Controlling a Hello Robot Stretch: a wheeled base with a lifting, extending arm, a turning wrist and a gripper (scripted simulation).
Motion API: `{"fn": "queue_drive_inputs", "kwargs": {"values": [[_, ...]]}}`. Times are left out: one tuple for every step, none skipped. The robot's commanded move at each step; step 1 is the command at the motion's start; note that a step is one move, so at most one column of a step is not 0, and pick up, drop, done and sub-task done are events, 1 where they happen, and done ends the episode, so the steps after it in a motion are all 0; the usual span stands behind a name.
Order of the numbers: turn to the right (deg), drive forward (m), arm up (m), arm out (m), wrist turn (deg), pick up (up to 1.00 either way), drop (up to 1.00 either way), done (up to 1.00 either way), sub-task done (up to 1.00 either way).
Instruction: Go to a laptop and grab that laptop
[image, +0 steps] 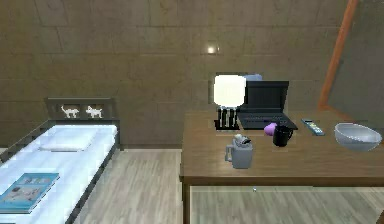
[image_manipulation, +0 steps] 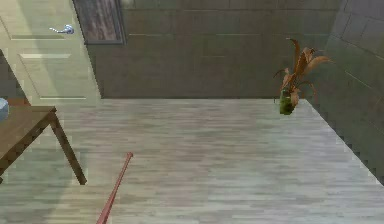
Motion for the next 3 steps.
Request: {"fn": "queue_drive_inputs", "kwargs": {"values": [[0.0, 0.45, 0.00, 0.00, 0.0, 0.00, 0.00, 0.00, 0.00], [-45.0, 0.00, 0.00, 0.00, 0.0, 0.00, 0.00, 0.00, 0.00], [-12.0, 0.00, 0.00, 0.00, 0.0, 0.00, 0.00, 0.00, 0.00]]}}
